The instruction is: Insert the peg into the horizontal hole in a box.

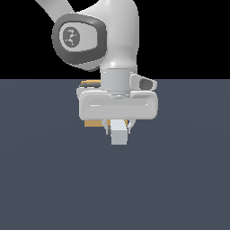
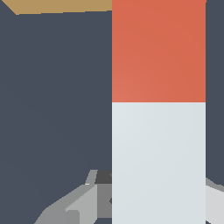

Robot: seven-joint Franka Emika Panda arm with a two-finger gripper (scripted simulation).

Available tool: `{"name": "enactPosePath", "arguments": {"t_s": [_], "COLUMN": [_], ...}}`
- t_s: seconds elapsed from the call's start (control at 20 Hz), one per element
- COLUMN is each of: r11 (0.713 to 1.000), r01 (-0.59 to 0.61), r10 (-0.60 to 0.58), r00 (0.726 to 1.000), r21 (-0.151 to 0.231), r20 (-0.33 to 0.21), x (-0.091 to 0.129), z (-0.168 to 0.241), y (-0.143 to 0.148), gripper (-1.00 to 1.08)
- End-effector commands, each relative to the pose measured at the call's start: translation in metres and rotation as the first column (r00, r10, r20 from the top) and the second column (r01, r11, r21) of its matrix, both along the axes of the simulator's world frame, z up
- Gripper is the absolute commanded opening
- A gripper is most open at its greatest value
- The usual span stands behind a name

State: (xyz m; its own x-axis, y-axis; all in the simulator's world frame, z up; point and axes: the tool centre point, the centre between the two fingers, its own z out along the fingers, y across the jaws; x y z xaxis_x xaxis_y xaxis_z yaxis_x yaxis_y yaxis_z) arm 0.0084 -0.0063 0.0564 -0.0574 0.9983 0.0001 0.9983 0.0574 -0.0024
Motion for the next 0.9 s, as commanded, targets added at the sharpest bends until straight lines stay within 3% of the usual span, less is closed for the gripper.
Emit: {"name": "enactPosePath", "arguments": {"t_s": [0.0, 0.85], "r11": [1.000, 0.999], "r01": [-0.030, -0.040], "r10": [0.030, 0.040], "r00": [1.000, 0.999], "r21": [0.000, -0.001], "r20": [0.003, 0.001], "x": [0.0002, -0.0019], "z": [0.0026, 0.0028], "y": [0.0058, 0.0132], "gripper": [-1.00, -1.00]}}
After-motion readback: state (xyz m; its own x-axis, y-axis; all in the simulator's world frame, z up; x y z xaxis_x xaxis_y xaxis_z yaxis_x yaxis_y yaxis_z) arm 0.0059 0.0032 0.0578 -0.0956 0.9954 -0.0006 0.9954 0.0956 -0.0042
